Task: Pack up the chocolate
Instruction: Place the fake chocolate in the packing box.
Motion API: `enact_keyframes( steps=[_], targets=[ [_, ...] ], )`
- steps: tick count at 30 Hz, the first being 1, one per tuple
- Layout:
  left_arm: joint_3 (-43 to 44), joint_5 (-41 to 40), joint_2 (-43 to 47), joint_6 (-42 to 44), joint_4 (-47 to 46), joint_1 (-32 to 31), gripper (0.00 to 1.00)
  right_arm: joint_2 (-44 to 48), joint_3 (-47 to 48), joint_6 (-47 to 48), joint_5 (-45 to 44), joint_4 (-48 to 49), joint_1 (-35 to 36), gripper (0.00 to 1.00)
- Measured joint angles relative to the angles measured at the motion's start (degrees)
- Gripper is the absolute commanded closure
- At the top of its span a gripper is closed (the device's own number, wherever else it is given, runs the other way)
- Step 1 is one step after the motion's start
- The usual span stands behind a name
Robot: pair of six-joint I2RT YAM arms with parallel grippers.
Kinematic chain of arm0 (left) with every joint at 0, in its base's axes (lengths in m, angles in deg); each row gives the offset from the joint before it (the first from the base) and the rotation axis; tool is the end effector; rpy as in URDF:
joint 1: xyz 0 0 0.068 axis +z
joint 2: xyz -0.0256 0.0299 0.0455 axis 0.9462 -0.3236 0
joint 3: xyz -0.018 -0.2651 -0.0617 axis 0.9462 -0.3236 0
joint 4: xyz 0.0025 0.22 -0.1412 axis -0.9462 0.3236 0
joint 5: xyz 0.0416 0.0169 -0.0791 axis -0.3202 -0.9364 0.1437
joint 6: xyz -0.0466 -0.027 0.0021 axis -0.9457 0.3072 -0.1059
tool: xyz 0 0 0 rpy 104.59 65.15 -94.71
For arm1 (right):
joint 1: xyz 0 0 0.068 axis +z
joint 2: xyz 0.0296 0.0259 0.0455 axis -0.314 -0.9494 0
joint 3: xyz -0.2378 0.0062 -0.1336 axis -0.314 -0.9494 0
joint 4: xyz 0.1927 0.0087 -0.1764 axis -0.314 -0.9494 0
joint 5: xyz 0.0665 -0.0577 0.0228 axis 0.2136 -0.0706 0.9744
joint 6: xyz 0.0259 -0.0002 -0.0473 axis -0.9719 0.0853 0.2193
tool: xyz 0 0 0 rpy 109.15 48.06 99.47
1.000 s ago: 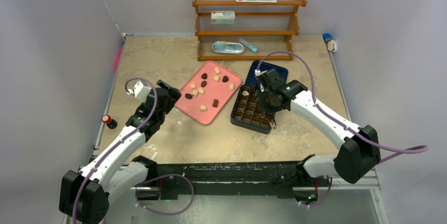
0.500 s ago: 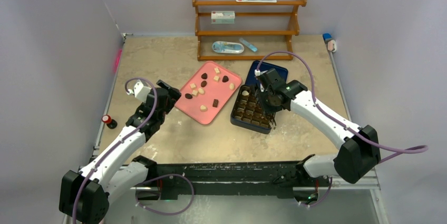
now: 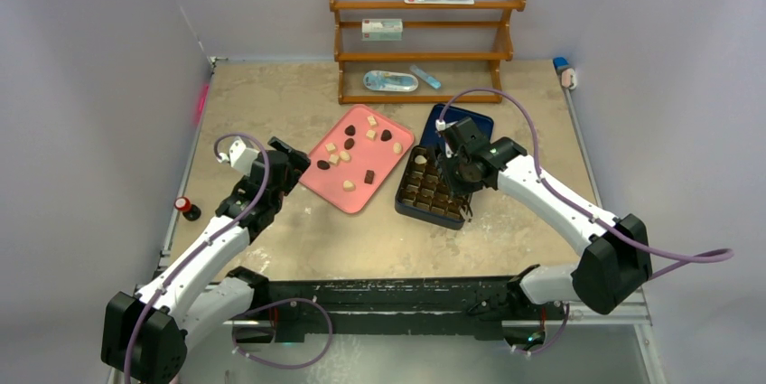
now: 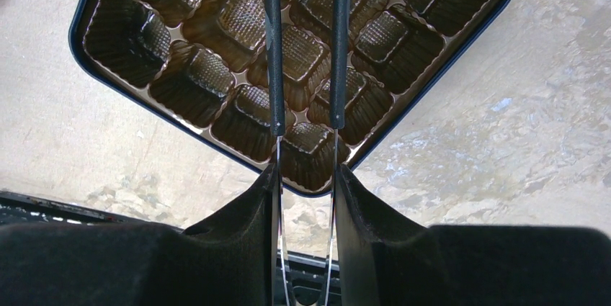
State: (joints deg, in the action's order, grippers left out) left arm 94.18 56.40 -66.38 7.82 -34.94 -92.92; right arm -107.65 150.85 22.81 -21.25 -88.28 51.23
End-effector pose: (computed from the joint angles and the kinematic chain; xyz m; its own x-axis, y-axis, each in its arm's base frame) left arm 0.1893 -0.0579 0.2352 -0.1990 -0.7958 -0.5719 -0.5017 0.5841 -0.6381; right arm 0.2307 0.1433 0.2731 -0.8087 -0.2275 -0.5425 -0.2797 0.9600 0.0144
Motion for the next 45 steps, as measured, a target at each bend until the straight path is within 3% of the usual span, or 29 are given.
enact_keyframes(
  steps=[32,45],
  targets=[
    [0.0,0.0,-0.2,1.0,0.0,0.0,0.0,0.0,0.0,0.0,0.3,0.0,-1.1,0.64],
    [0.0,-0.1,-0.5,1.0,0.0,0.0,0.0,-0.2,2.0,0.3,0.5,-0.7,-1.1,0.73]
  ],
)
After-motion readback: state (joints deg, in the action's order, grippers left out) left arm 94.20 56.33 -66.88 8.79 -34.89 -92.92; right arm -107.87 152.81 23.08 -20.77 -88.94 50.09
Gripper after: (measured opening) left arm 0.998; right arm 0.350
